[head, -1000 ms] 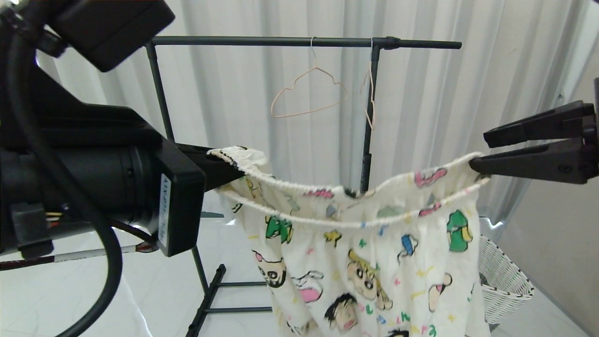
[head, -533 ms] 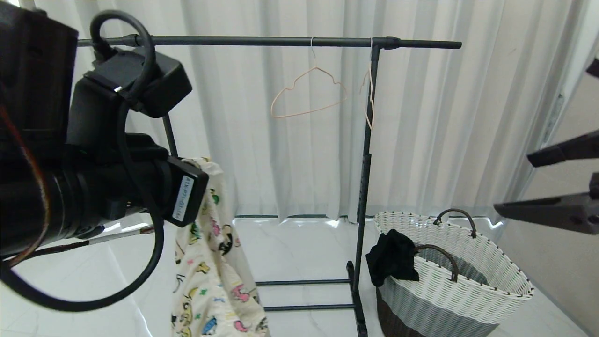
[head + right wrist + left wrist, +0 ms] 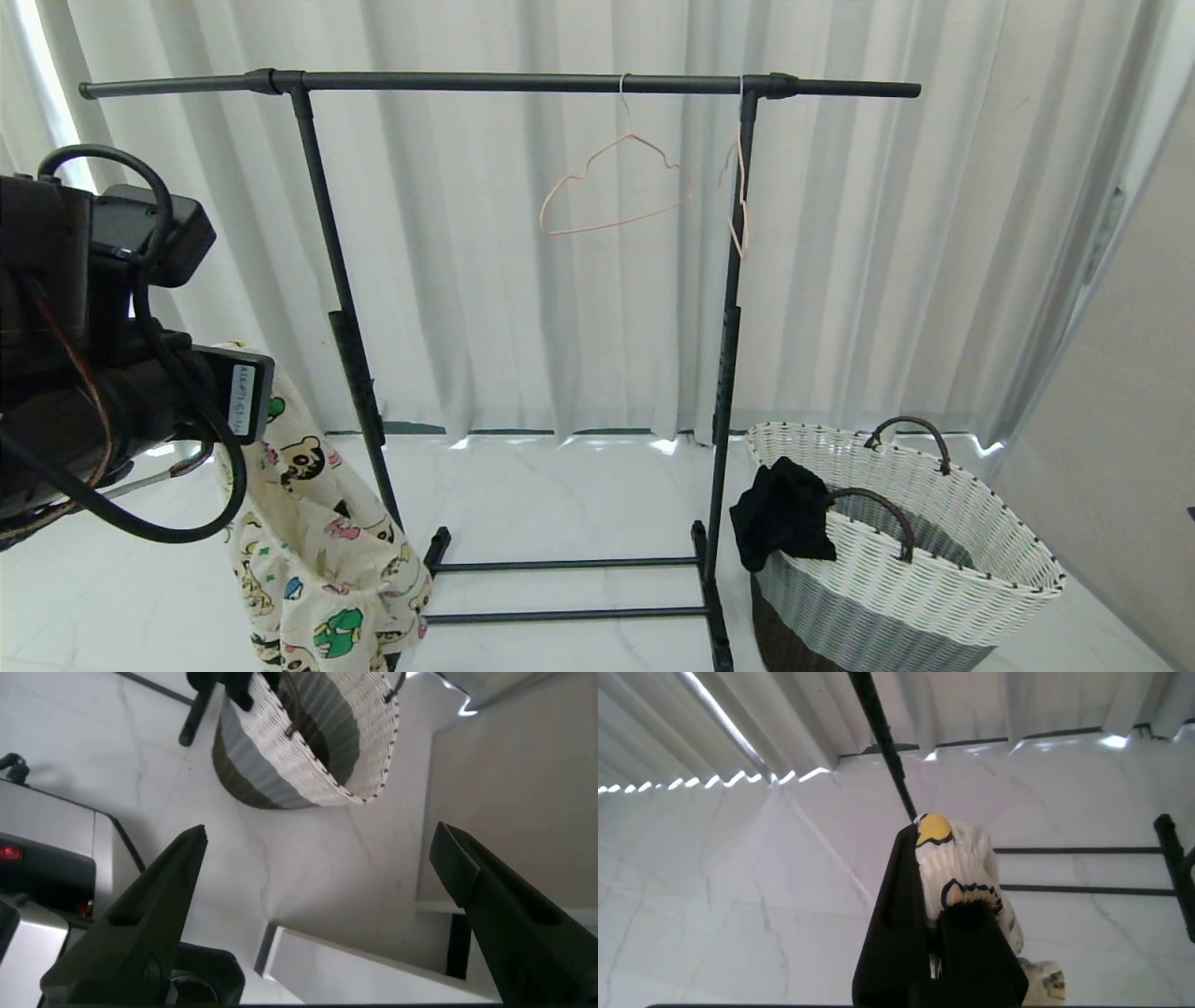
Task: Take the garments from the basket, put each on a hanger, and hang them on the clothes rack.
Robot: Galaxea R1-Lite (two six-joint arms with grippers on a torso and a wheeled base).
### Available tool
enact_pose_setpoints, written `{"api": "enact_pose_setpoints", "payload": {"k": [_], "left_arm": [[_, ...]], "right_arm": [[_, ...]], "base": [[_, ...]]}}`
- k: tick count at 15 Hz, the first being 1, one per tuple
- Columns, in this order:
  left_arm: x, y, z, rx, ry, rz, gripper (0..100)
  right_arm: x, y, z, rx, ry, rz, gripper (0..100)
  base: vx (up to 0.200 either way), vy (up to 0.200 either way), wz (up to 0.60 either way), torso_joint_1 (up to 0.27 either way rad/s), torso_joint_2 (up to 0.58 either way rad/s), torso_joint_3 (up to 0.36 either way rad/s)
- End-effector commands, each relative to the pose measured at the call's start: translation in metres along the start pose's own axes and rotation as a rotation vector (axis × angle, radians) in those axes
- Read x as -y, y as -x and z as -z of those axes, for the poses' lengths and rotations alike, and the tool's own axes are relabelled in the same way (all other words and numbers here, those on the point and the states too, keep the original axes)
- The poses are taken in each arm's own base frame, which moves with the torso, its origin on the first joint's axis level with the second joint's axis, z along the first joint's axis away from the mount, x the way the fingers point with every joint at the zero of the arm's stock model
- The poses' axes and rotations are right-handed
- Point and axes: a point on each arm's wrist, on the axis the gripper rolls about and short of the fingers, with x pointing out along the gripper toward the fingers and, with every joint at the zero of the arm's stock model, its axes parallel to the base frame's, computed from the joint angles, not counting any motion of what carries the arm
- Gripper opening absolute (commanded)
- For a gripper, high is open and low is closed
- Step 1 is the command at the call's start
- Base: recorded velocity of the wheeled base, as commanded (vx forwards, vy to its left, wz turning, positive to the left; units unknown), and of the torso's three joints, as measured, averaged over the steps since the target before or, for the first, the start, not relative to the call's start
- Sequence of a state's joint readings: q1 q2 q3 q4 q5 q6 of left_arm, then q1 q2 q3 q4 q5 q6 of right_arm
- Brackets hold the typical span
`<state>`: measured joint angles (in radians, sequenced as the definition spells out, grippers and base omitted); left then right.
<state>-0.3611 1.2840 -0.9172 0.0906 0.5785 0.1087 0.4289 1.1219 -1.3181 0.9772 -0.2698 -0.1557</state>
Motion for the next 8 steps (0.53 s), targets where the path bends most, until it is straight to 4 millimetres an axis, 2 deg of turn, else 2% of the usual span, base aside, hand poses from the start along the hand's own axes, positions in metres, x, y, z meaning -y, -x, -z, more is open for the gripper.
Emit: {"api": "enact_pose_setpoints", "payload": {"k": [1, 8], "left_arm": [[-0.0040, 0.0032, 0.0029, 0.002, 0.007, -0.009, 0], [-0.0037, 0.0033, 0.0031, 0.003, 0.005, -0.008, 0]], "right_arm": [[0.0010, 0.0042, 0.0054, 0.013, -0.010, 0.006, 100], [0.0022, 0.0030, 0.0065, 0.010, -0.023, 0.022, 100]], "base": [[0.000, 0.200, 0.00, 0.002, 0.00, 0.007], [0.000, 0.200, 0.00, 0.002, 0.00, 0.002]]}}
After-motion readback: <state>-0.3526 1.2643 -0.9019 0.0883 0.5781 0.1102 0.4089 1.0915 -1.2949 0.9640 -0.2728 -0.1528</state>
